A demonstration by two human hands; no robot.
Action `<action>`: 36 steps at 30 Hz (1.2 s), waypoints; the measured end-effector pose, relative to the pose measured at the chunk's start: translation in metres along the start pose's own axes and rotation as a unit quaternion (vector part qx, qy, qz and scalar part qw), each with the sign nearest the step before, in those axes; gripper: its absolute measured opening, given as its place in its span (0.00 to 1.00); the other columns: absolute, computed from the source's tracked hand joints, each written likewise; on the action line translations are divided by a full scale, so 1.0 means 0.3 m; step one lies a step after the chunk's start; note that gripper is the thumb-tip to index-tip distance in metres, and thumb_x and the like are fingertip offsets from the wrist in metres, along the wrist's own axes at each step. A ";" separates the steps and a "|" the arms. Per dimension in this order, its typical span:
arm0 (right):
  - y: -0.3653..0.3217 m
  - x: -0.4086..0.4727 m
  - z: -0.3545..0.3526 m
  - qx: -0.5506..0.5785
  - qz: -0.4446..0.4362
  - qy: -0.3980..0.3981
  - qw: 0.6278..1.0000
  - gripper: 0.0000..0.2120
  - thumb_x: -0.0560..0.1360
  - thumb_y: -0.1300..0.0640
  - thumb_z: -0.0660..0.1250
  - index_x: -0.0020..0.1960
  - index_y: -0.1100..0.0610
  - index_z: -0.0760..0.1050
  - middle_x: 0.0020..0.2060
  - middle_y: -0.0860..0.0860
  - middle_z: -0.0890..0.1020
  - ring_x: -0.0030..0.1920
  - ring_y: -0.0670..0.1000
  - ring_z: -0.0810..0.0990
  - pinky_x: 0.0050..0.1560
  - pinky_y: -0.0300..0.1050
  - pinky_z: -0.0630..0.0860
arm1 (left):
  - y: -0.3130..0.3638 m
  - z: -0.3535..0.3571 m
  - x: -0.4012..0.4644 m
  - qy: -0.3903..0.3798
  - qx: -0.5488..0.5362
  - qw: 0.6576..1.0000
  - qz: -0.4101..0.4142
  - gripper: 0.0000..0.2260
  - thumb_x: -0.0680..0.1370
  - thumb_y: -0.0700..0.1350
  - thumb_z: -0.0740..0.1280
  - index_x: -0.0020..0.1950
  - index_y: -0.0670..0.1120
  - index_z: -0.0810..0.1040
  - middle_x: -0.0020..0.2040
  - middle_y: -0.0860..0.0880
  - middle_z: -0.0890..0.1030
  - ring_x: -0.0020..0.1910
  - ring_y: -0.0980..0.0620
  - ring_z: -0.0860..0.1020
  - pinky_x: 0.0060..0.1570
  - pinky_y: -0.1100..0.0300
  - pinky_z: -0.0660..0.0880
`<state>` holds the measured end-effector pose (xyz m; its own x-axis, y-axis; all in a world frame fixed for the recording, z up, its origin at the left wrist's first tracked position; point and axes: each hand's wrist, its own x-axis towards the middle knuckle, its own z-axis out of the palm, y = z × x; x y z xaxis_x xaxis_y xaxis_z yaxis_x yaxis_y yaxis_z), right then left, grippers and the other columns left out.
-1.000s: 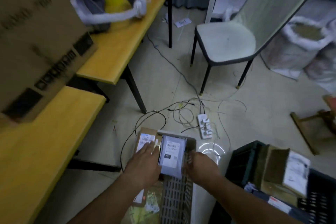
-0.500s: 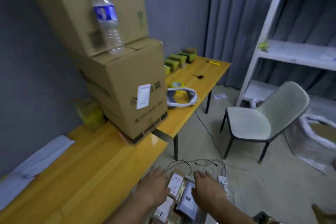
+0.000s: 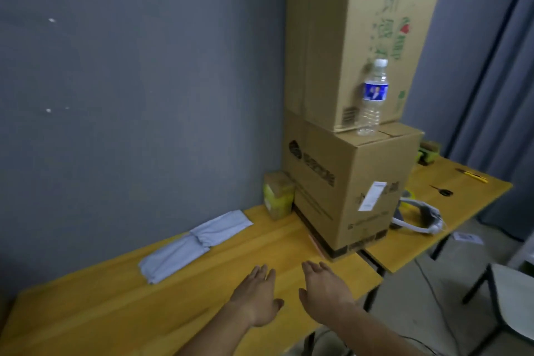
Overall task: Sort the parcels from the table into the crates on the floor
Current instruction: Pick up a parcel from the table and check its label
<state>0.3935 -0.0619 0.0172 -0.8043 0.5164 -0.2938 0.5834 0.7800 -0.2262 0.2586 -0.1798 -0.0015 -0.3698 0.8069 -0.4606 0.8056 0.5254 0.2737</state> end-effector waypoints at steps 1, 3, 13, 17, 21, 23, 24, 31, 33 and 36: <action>-0.075 0.028 -0.002 -0.001 -0.008 -0.004 1.000 0.32 0.86 0.48 0.55 0.83 0.58 0.47 0.82 0.50 0.54 0.82 0.54 0.50 0.80 0.48 0.58 | -0.077 -0.013 -0.020 0.005 -0.004 1.000 -0.009 0.35 0.84 0.58 0.58 0.82 0.46 0.44 0.83 0.48 0.42 0.81 0.45 0.42 0.79 0.47 0.52; -0.222 0.085 -0.004 -0.009 -0.023 -0.009 1.000 0.31 0.86 0.48 0.55 0.83 0.58 0.48 0.82 0.50 0.55 0.82 0.54 0.51 0.79 0.47 0.57 | -0.231 -0.038 -0.049 0.011 -0.008 1.000 -0.025 0.35 0.83 0.58 0.59 0.82 0.46 0.44 0.83 0.47 0.42 0.81 0.45 0.42 0.79 0.47 0.52; -0.588 0.330 0.034 -0.040 -0.013 -0.003 0.999 0.31 0.84 0.49 0.58 0.82 0.57 0.51 0.81 0.50 0.58 0.82 0.54 0.53 0.76 0.49 0.62 | -0.668 -0.148 -0.028 0.059 -0.014 0.998 -0.029 0.37 0.82 0.60 0.60 0.82 0.45 0.45 0.83 0.45 0.45 0.82 0.46 0.45 0.79 0.51 0.54; -0.569 0.395 -0.008 -0.046 0.005 0.003 0.999 0.31 0.84 0.48 0.58 0.82 0.58 0.52 0.79 0.52 0.61 0.81 0.54 0.56 0.76 0.49 0.62 | -0.675 -0.212 0.064 0.073 -0.007 0.997 0.004 0.38 0.82 0.59 0.60 0.82 0.45 0.45 0.83 0.45 0.45 0.82 0.46 0.45 0.79 0.51 0.54; -0.490 0.473 -0.048 -0.046 0.026 -0.002 0.999 0.30 0.84 0.49 0.58 0.81 0.58 0.53 0.79 0.53 0.62 0.80 0.55 0.57 0.76 0.48 0.62 | -0.636 -0.284 0.195 0.075 -0.009 0.997 0.031 0.38 0.82 0.59 0.61 0.82 0.44 0.44 0.83 0.45 0.45 0.82 0.47 0.44 0.79 0.50 0.54; -0.433 0.522 -0.067 -0.039 0.042 -0.008 0.998 0.30 0.84 0.49 0.58 0.81 0.58 0.54 0.79 0.52 0.63 0.80 0.55 0.57 0.75 0.50 0.64 | -0.615 -0.319 0.279 0.077 -0.008 0.996 0.041 0.39 0.81 0.59 0.61 0.82 0.44 0.44 0.83 0.45 0.45 0.82 0.47 0.44 0.79 0.50 0.54; -0.403 0.548 -0.077 -0.035 0.051 -0.013 0.998 0.30 0.84 0.49 0.58 0.81 0.57 0.54 0.78 0.52 0.63 0.80 0.56 0.58 0.75 0.50 0.65 | -0.605 -0.337 0.327 0.079 -0.005 0.996 0.045 0.39 0.81 0.59 0.62 0.82 0.45 0.45 0.83 0.45 0.45 0.82 0.46 0.45 0.79 0.51 0.53; -0.145 0.832 -0.153 -0.002 0.091 -0.048 0.995 0.27 0.83 0.50 0.59 0.80 0.55 0.57 0.77 0.51 0.65 0.77 0.56 0.62 0.72 0.52 0.69 | -0.540 -0.469 0.762 0.099 0.008 0.994 0.052 0.40 0.78 0.62 0.64 0.82 0.47 0.51 0.82 0.46 0.53 0.80 0.46 0.52 0.75 0.51 0.61; -0.063 0.934 -0.169 0.007 0.089 -0.059 0.994 0.28 0.84 0.51 0.57 0.81 0.55 0.55 0.78 0.50 0.63 0.78 0.56 0.61 0.72 0.52 0.68 | -0.513 -0.512 0.907 0.104 0.008 0.993 0.056 0.38 0.77 0.62 0.65 0.80 0.48 0.54 0.80 0.47 0.56 0.79 0.46 0.56 0.74 0.51 0.64; 0.048 1.088 -0.180 0.011 0.091 -0.077 0.993 0.27 0.84 0.50 0.57 0.80 0.55 0.55 0.78 0.51 0.64 0.79 0.56 0.60 0.71 0.52 0.70 | -0.469 -0.571 1.136 0.094 -0.002 0.994 0.053 0.38 0.75 0.64 0.66 0.79 0.50 0.56 0.78 0.47 0.60 0.77 0.46 0.58 0.71 0.51 0.67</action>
<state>0.1334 0.1370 -0.0318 -0.6595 0.5871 -0.4694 0.7216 0.6695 -0.1765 -0.0599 0.0674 -0.0522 -0.3643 0.8935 -0.2626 0.8429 0.4363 0.3149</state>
